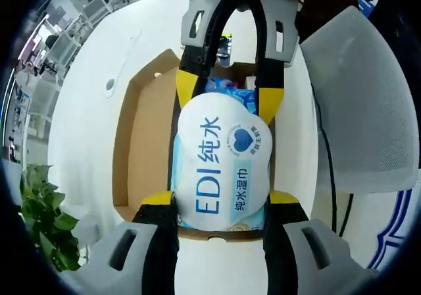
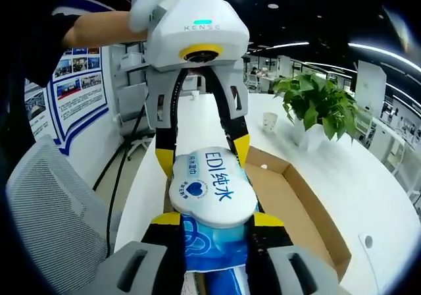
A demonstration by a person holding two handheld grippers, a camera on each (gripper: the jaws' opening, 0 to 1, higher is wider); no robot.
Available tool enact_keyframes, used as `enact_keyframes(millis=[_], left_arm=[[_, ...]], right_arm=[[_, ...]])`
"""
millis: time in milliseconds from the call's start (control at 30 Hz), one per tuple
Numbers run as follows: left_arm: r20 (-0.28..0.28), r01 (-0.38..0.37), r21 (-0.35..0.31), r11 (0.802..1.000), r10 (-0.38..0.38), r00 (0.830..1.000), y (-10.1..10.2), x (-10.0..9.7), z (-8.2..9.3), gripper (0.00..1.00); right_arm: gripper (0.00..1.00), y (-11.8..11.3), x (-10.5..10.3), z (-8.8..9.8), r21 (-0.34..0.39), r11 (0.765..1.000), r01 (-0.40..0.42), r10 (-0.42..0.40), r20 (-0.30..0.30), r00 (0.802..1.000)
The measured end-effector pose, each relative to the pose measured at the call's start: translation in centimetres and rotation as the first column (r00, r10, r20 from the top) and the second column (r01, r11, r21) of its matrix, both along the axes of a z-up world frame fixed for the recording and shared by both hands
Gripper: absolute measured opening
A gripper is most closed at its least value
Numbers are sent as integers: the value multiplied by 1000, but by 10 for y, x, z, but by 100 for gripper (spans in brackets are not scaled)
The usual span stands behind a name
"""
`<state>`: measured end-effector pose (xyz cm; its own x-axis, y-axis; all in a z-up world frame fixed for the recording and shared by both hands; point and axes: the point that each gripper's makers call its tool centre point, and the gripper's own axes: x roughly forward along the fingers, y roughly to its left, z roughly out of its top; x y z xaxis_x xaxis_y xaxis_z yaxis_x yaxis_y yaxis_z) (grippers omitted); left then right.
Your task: Operate the shoe box by opening the lid, removing the specified soft item, and placing it in the target area until the item is outside and the box remains undamaged.
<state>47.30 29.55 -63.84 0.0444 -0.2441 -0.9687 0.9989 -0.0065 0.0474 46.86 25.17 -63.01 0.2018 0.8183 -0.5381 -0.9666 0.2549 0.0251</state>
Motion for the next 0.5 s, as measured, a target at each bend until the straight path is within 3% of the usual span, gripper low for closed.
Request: enact_keyframes(millis=[500], left_arm=[[-5,57,-2,998,-57,998,-59,3,12,49]], right_arm=[[29,-63,-1,15,15,998,60,-60,4,998]])
